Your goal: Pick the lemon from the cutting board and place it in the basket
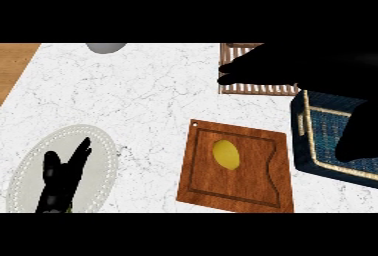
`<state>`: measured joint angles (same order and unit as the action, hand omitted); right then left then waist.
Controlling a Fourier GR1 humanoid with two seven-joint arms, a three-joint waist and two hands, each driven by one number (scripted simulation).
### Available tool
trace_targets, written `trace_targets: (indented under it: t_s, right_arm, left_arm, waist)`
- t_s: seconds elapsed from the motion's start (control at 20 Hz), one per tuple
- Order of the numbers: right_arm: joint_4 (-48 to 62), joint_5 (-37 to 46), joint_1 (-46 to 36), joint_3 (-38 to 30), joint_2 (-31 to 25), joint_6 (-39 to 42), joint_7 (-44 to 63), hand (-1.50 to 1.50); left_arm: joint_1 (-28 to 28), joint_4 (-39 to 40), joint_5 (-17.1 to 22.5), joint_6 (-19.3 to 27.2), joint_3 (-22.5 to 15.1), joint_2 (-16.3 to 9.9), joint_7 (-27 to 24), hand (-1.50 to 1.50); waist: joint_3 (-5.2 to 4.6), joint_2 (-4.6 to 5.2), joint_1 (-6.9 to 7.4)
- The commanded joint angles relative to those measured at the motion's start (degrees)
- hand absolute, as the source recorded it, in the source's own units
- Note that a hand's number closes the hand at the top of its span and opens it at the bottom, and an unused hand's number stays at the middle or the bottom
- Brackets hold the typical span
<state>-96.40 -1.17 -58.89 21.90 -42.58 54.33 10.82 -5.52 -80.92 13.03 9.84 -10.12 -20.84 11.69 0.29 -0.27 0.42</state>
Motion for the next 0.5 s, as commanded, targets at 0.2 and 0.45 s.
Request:
trace_targets:
  t_s: [0.2, 0.45]
  right_arm:
    - [-4.1, 2.4, 4.6, -0.7, 2.2, 4.4, 0.8, -1.50]
    - [0.0, 10.0, 8.1, -1.0, 5.1, 2.5, -6.1, -1.50]
  left_arm:
    - [0.6, 0.5, -0.2, -0.1, 0.1, 2.3, 4.0, 0.00]
    - [-1.4, 2.6, -0.7, -2.9, 1.0, 2.0, 0.1, 0.00]
  waist:
    - [-0.30, 0.11, -0.60]
    - [-0.29, 0.46, 0.30]
